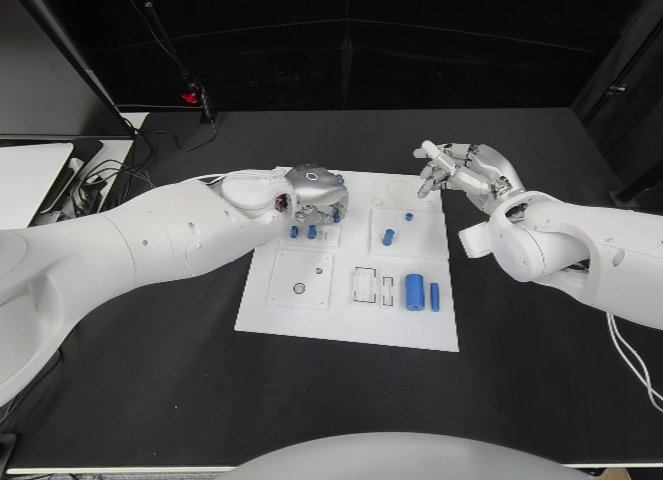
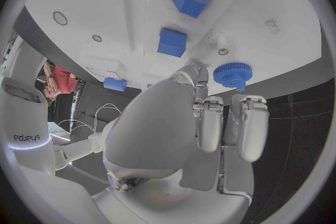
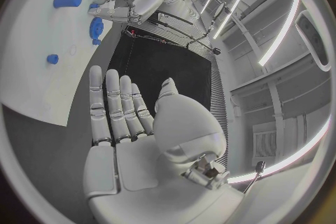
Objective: Assemble the parts on the task board
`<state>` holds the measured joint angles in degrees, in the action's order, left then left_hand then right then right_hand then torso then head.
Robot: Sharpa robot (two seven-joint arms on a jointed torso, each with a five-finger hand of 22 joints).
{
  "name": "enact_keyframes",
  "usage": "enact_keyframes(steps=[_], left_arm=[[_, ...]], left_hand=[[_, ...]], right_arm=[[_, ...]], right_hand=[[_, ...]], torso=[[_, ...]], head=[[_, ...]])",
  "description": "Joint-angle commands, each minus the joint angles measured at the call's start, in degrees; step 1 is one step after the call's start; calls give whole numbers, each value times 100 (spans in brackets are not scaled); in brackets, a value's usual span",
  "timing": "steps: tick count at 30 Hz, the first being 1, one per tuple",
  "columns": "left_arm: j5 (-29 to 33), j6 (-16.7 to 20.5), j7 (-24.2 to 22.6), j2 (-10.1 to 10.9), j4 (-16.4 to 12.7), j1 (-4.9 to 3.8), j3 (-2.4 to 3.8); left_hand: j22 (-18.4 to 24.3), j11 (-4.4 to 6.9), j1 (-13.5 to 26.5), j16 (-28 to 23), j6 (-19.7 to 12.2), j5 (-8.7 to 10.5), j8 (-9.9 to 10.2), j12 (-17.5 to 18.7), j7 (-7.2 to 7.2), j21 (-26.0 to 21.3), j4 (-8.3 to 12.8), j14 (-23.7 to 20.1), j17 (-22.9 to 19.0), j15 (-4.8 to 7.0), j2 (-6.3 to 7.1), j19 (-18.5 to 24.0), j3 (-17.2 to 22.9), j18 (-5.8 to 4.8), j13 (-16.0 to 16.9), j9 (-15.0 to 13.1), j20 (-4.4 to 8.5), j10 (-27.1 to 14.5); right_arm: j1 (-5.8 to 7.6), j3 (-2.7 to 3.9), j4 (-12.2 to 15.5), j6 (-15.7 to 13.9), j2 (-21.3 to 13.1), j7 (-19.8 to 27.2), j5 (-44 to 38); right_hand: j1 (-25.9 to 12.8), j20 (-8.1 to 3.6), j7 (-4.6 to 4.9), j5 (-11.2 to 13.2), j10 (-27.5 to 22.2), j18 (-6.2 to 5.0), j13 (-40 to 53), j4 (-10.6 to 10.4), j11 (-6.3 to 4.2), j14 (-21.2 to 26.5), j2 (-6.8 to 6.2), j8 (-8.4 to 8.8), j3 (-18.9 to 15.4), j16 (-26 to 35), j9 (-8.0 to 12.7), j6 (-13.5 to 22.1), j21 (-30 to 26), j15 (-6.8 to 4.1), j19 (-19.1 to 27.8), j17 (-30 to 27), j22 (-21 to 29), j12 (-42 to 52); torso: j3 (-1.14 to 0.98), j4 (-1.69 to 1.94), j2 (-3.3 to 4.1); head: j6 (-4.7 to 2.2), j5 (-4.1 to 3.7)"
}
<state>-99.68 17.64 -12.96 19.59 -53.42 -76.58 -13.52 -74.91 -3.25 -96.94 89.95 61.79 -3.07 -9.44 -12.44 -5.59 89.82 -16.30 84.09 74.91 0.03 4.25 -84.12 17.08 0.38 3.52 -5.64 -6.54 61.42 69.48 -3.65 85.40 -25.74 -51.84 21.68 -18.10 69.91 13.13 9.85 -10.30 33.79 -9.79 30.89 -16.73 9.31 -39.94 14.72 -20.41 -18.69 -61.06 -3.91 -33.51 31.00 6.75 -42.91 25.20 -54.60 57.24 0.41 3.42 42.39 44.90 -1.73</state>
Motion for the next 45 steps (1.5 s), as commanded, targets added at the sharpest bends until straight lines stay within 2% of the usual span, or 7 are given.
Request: enact_keyframes(steps=[1, 7, 12, 21, 27, 33, 45], left_arm=[[-35, 466, -149, 13, -17, -23, 5], [-35, 734, -157, 67, -105, -92, 6], [-36, 892, -117, 167, -235, -181, 7], [-36, 803, 49, 561, -574, -327, 7], [-35, 643, 170, 901, -786, -353, 6], [-35, 547, 250, 1122, -921, -363, 6], [-34, 478, 185, 1145, -895, -356, 4]], left_hand=[[-1509, 1, 8, 5, 103, -26, -13, 26, -57, 18, -9, 591, 1509, -5, -53, -588, 50, -38, -6, -10, 44, 60], [-1509, -3, 12, 5, 125, -26, -13, 41, -62, 18, -10, 591, 1509, -12, -53, -588, 64, -38, -5, -14, 43, 93], [-1509, -1, 17, 5, 144, -25, -15, 54, -60, 18, -11, 591, 1509, -14, -49, -588, 71, -38, -6, -19, 41, 113], [-1509, 0, 39, 5, 158, -23, -9, 80, -57, 18, -25, 591, 1509, -15, -53, -588, 83, -38, -7, -22, 40, 134], [-1509, 1, 49, 5, 159, -22, -2, 96, -55, 18, -30, 591, 1509, -15, -64, -588, 98, -38, -8, -22, 39, 144], [-1509, -1, 68, 5, 162, -16, 4, 112, -55, 18, -35, 591, 1509, -16, -69, -588, 105, -38, -8, -22, 38, 154], [-1509, 0, 73, 5, 161, -14, 7, 121, -53, 18, -34, 591, 1509, -16, -69, -588, 110, -38, -9, -22, 37, 156]], right_arm=[[9, 4, 6, 52, -4, 16, 43], [9, 4, 10, 46, -13, 6, 43], [9, 4, 17, 43, -25, -1, 43], [9, 4, 21, 48, -44, -3, 43], [8, 4, 17, 56, -51, 3, 43], [7, 4, 10, 58, -58, 8, 43], [4, 3, -6, 71, -49, 12, 43]], right_hand=[[43, -5, 182, -36, 28, -56, -6, 11, 4, -24, 33, -40, -21, -30, 9, 32, 5, 8, -44, -7, 5, 16], [48, -6, 184, -40, 28, -56, -15, 13, 3, -22, 36, -40, -19, -30, 10, 34, 3, 8, -44, -12, 6, 16], [48, -6, 184, -41, 28, -56, -15, 13, 3, -22, 36, -40, -18, -30, 10, 34, 3, 8, -44, -12, 6, 16], [59, -7, 187, -51, 29, -55, -29, 15, 3, -19, 38, -42, -15, -31, 10, 38, 0, 8, -44, -20, 7, 17], [59, -7, 187, -51, 29, -55, -29, 15, 3, -19, 38, -42, -15, -31, 10, 38, 0, 8, -44, -20, 7, 17], [64, -7, 188, -58, 28, -54, -37, 16, 3, -18, 39, -42, -14, -32, 10, 40, -2, 8, -44, -24, 8, 17], [73, -8, 191, -79, 27, -53, -55, 16, 4, -15, 38, -44, -12, -34, 11, 46, -6, 8, -45, -34, 10, 17]], torso=[[-2, 1, -3], [-4, -3, -3], [-4, 13, -1], [-2, 17, -2], [2, 17, -5], [2, 14, -7], [3, -2, 4]], head=[[-3, -13], [-13, 3], [-19, -10], [-18, 23], [-17, 65], [-24, 83], [-30, 107]])
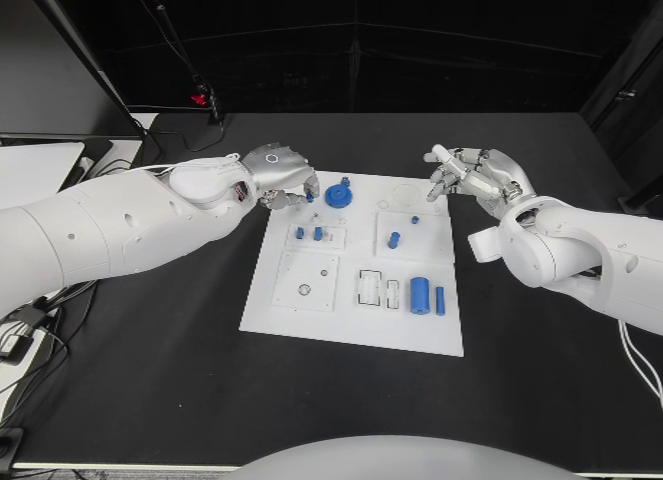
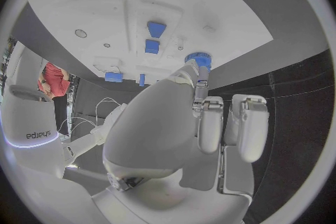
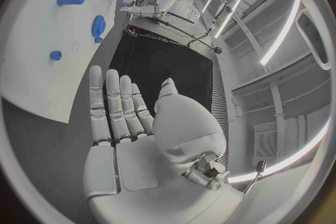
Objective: Assemble the parts on the task board
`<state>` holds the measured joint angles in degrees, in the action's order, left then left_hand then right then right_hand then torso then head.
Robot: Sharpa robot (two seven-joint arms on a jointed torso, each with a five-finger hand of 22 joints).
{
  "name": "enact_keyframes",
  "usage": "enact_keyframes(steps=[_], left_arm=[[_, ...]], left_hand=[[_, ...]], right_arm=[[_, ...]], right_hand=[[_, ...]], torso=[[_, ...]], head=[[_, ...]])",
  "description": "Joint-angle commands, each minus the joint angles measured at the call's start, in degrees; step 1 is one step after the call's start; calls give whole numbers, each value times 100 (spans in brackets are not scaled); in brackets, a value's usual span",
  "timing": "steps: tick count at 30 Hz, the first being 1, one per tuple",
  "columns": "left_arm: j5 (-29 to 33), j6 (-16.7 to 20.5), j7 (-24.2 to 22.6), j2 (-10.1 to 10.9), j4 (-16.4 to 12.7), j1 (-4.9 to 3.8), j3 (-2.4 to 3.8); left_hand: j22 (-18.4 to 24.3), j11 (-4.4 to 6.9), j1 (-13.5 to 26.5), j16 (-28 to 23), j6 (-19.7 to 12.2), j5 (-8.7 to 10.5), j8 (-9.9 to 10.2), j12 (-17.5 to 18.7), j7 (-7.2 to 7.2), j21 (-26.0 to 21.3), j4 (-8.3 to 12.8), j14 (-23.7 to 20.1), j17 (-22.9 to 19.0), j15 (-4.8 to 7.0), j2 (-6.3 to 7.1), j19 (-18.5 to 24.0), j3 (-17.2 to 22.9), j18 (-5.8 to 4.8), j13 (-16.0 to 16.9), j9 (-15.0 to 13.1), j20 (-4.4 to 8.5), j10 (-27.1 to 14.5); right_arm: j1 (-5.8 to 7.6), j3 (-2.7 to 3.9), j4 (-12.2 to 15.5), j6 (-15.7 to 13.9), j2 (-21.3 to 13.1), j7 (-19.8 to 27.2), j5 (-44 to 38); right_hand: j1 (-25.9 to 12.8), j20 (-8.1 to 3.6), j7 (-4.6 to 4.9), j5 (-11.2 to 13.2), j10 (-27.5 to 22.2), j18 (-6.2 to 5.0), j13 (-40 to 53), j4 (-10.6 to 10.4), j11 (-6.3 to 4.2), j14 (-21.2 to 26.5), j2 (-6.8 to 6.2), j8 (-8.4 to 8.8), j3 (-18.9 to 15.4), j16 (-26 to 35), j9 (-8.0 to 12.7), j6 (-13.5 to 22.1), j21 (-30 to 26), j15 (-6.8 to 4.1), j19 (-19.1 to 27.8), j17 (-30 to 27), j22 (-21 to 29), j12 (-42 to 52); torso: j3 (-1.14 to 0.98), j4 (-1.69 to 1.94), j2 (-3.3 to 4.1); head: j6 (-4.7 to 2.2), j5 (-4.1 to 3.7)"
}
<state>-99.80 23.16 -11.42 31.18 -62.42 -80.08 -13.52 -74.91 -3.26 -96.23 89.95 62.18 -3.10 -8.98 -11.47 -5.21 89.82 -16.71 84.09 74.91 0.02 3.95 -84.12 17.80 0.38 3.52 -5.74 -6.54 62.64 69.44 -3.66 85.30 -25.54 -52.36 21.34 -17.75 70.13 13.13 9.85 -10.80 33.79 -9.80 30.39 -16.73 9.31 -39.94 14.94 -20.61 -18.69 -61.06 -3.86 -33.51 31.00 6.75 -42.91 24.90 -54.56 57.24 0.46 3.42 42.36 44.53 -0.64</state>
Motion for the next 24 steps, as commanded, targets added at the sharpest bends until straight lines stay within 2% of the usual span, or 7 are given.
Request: enact_keyframes(steps=[1, 24], left_arm=[[-22, -77, 22, -19, 8, -3, 4], [-22, -503, -195, -179, 158, 113, 3]], left_hand=[[-1509, 1, 3, 5, 122, -11, -39, 25, -91, 18, 7, 591, 1509, -15, -40, -588, 38, -38, -9, -12, 38, 35], [-1509, -2, 22, 5, 93, -3, -1, 95, -91, 18, 14, 591, 1509, -13, -16, -588, 66, -38, -11, -4, 36, 26]], right_arm=[[8, 3, 4, 52, 3, 47, 9], [7, 3, 5, 61, -1, 56, 9]], right_hand=[[51, -8, 191, -29, 27, -53, -6, 16, 4, -14, 16, -23, -12, -35, 7, 46, -6, 8, -45, -5, 6, 17], [51, -8, 191, -29, 27, -53, -6, 16, 4, -14, 16, -23, -12, -35, 7, 46, -6, 8, -45, -5, 6, 17]], torso=[[-3, -3, 6], [-5, -6, 4]], head=[[11, -1], [51, -20]])
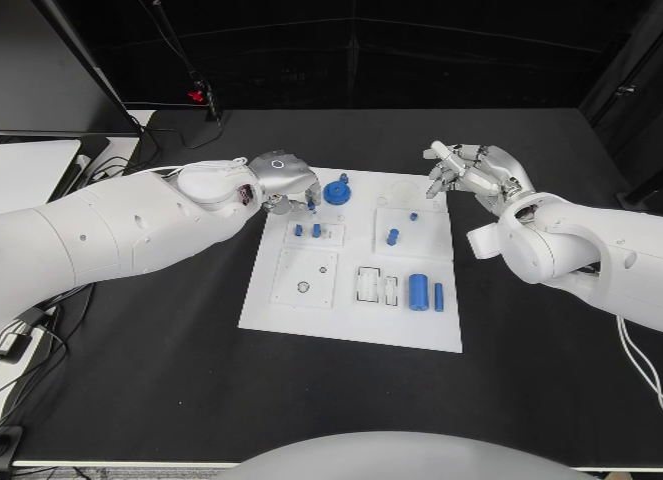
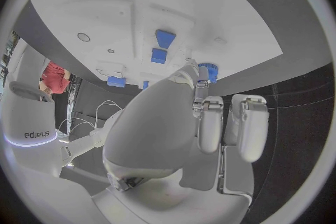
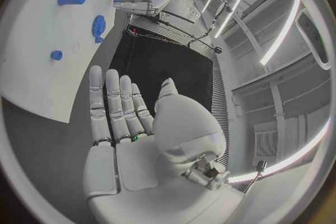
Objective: Assemble the parts on the task board
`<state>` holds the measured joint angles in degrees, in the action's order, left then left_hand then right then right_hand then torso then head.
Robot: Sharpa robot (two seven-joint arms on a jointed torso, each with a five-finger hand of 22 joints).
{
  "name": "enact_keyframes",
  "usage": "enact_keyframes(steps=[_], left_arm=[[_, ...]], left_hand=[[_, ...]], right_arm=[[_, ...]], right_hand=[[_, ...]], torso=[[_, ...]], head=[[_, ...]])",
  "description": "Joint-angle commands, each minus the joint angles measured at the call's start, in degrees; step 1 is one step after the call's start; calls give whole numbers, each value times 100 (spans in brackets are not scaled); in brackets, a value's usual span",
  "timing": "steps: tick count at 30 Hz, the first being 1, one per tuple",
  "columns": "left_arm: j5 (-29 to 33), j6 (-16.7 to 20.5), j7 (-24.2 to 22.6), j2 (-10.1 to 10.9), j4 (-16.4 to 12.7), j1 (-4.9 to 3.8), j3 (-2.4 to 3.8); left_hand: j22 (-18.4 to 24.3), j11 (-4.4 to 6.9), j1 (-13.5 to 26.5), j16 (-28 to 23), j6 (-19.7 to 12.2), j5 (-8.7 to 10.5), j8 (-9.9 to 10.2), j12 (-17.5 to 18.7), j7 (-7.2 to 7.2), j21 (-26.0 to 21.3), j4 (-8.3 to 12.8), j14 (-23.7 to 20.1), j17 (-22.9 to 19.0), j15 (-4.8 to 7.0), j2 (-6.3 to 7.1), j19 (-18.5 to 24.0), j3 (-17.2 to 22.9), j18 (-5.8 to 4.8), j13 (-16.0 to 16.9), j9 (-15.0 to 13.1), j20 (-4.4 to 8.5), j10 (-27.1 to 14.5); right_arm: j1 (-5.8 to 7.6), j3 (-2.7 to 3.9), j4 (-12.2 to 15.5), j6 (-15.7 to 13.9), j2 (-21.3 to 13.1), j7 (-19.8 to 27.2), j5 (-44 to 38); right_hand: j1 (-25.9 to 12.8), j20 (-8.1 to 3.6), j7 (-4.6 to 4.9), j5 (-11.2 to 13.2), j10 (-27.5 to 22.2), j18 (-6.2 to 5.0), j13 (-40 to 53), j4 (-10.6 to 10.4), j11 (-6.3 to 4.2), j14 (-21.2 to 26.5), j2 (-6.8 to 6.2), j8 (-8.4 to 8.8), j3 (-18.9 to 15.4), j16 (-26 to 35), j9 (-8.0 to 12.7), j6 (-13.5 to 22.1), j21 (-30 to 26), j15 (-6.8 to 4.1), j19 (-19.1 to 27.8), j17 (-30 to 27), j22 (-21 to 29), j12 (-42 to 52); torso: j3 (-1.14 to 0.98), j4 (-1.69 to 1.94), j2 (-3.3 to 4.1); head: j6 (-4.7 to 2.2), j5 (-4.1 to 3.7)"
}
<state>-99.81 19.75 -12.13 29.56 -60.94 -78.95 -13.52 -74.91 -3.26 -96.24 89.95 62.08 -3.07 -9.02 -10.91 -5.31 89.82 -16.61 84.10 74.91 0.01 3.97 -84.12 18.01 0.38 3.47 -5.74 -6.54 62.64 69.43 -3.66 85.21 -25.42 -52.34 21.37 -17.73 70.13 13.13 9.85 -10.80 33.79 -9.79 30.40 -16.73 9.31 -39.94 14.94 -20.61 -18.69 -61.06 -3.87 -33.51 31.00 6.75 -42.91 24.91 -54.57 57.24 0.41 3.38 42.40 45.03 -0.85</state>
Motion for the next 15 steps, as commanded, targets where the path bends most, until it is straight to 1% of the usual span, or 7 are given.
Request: enact_keyframes(steps=[1, 2, 3, 7, 8, 10, 15], left_arm=[[-21, -164, -134, -26, 12, 6, 3], [-21, -165, -139, -32, 15, 9, 3], [-21, -168, -142, -39, 19, 12, 3], [-21, -233, -149, -62, 38, 18, 3], [-21, -254, -152, -68, 44, 19, 3], [-21, -288, -155, -80, 56, 20, 3], [-21, -349, -148, -113, 87, 22, 3]], left_hand=[[-1509, -2, 23, 5, 103, -7, 3, 38, -81, 18, 4, 590, 1509, -13, -19, -588, 45, -38, -6, -4, 36, 26], [-1509, -2, 23, 5, 103, -7, 3, 38, -81, 18, 4, 590, 1509, -13, -19, -588, 45, -38, -6, -4, 36, 26], [-1509, -3, 27, 5, 100, -6, 6, 45, -82, 18, 3, 590, 1509, -13, -16, -588, 46, -38, -6, -4, 36, 25], [-1509, -8, 42, 5, 92, -6, 17, 65, -86, 18, -1, 590, 1509, -15, -9, -588, 50, -38, -6, -1, 36, 21], [-1509, -9, 44, 5, 90, -6, 19, 68, -86, 18, -1, 590, 1509, -15, -9, -588, 51, -38, -6, -1, 36, 20], [-1509, -11, 50, 5, 83, -6, 26, 80, -88, 18, -1, 590, 1509, -17, -7, -588, 55, -38, -6, 1, 36, 16], [-1509, -12, 53, 5, 77, -7, 32, 89, -89, 18, 0, 590, 1509, -17, -6, -588, 60, -38, -6, 3, 36, 14]], right_arm=[[9, 4, 15, 47, -9, 53, 7], [9, 4, 15, 46, -13, 53, 7], [9, 4, 15, 44, -16, 53, 7], [9, 4, 15, 42, -18, 51, 7], [9, 4, 16, 43, -17, 51, 7], [9, 4, 19, 46, -15, 50, 7], [9, 4, 19, 50, -11, 46, 7]], right_hand=[[51, -8, 191, -29, 27, -53, -7, 16, 3, -15, 16, -23, -12, -35, 7, 46, -6, 8, -45, -6, 7, 17], [51, -8, 191, -29, 27, -53, -7, 16, 3, -15, 16, -23, -12, -35, 7, 46, -6, 8, -45, -6, 7, 17], [51, -8, 191, -29, 27, -53, -7, 16, 3, -15, 16, -23, -12, -35, 7, 46, -6, 8, -45, -6, 7, 17], [51, -8, 191, -29, 27, -53, -7, 16, 3, -15, 16, -23, -12, -35, 7, 46, -6, 8, -45, -6, 7, 17], [51, -8, 191, -29, 27, -53, -7, 16, 3, -15, 16, -23, -12, -35, 7, 46, -6, 8, -45, -6, 7, 17], [51, -8, 191, -29, 27, -53, -7, 16, 3, -15, 16, -23, -12, -35, 7, 46, -6, 8, -45, -6, 7, 17], [51, -8, 191, -29, 27, -53, -7, 16, 3, -15, 16, -23, -12, -35, 7, 46, -6, 8, -45, -6, 7, 17]], torso=[[-1, 2, -4], [-3, 6, -4], [-3, 7, -4], [0, -4, 0], [-1, -5, 1], [-1, 0, 1], [0, 2, 3]], head=[[3, -21], [2, -43], [4, -46], [-4, -24], [-1, -32], [1, -50], [14, -43]])
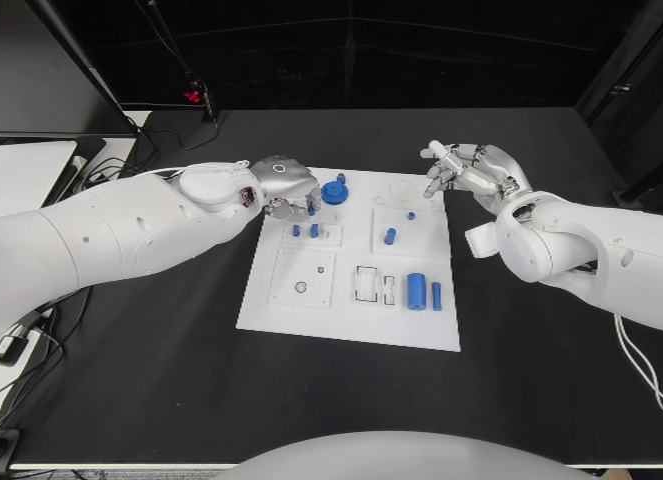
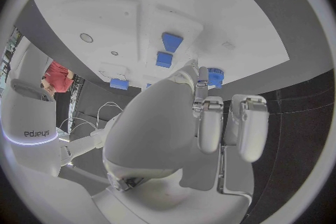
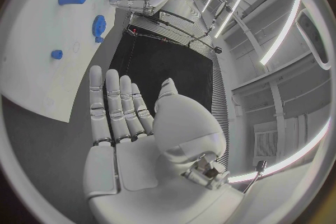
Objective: Assemble the parts on the task board
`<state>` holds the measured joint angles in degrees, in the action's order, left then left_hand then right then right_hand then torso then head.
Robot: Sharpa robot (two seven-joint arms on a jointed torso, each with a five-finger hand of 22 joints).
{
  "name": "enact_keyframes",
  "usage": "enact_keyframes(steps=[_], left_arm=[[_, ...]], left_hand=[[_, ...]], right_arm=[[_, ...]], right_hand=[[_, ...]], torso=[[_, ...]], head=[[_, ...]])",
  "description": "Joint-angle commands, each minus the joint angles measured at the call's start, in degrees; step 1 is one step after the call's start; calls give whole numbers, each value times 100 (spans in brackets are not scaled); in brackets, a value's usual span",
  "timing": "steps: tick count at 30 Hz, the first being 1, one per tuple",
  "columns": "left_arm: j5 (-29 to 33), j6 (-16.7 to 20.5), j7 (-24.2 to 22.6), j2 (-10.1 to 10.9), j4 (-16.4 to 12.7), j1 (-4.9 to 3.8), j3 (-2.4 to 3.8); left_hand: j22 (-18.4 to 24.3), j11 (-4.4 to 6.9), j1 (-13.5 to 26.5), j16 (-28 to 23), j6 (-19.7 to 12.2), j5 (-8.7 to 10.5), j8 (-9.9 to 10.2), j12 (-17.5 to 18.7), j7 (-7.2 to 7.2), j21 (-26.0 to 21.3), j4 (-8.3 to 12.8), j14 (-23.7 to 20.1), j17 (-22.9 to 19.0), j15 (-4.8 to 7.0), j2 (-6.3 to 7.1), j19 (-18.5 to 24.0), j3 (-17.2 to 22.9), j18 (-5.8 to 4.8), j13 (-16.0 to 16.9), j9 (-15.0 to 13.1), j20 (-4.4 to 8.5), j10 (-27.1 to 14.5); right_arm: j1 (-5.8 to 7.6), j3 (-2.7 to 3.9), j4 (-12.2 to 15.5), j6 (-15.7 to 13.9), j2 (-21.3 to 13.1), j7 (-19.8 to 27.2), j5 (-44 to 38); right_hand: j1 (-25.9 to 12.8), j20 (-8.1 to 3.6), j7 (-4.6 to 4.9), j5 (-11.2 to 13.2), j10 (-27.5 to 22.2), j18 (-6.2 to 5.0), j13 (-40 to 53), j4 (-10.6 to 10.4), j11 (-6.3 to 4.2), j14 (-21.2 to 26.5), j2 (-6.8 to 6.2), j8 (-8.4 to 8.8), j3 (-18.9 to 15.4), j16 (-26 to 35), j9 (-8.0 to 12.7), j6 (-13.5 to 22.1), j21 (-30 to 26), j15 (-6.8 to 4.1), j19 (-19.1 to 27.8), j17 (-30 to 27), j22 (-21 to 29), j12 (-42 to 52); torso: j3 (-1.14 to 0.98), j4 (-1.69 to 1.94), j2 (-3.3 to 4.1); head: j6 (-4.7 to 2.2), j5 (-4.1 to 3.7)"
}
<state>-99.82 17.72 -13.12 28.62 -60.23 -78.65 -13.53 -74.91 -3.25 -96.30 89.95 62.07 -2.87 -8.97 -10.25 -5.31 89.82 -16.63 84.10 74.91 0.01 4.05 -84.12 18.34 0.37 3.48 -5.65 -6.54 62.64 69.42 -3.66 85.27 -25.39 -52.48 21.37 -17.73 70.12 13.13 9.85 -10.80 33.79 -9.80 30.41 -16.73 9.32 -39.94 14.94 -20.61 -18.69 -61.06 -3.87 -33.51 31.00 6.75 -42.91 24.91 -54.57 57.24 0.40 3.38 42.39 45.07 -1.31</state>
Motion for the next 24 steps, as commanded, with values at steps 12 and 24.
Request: enact_keyframes(steps=[12, 24], left_arm=[[-20, -247, -1, -65, 101, -6, 4], [-20, -153, 21, -122, 188, 0, 4]], left_hand=[[-1509, -9, 49, 5, 68, -28, 39, 46, -85, 18, 15, 590, 1509, -18, -8, -588, 44, -37, -5, -3, 35, 10], [-1509, -8, 43, 5, 65, -30, 45, 57, -84, 18, 19, 590, 1509, -18, -5, -588, 54, -37, -5, -2, 35, 9]], right_arm=[[9, 4, 13, 48, 10, 38, 7], [9, 4, 8, 42, 14, 40, 7]], right_hand=[[63, -9, 196, -51, 26, -52, -35, 15, 4, -10, 14, -28, -12, -40, 7, 51, -12, 8, -45, -22, 10, 19], [64, -9, 198, -53, 26, -51, -40, 14, 4, -9, 13, -29, -13, -41, 7, 51, -13, 8, -45, -24, 10, 20]], torso=[[1, 6, 0], [1, 4, 0]], head=[[28, -11], [42, 1]])
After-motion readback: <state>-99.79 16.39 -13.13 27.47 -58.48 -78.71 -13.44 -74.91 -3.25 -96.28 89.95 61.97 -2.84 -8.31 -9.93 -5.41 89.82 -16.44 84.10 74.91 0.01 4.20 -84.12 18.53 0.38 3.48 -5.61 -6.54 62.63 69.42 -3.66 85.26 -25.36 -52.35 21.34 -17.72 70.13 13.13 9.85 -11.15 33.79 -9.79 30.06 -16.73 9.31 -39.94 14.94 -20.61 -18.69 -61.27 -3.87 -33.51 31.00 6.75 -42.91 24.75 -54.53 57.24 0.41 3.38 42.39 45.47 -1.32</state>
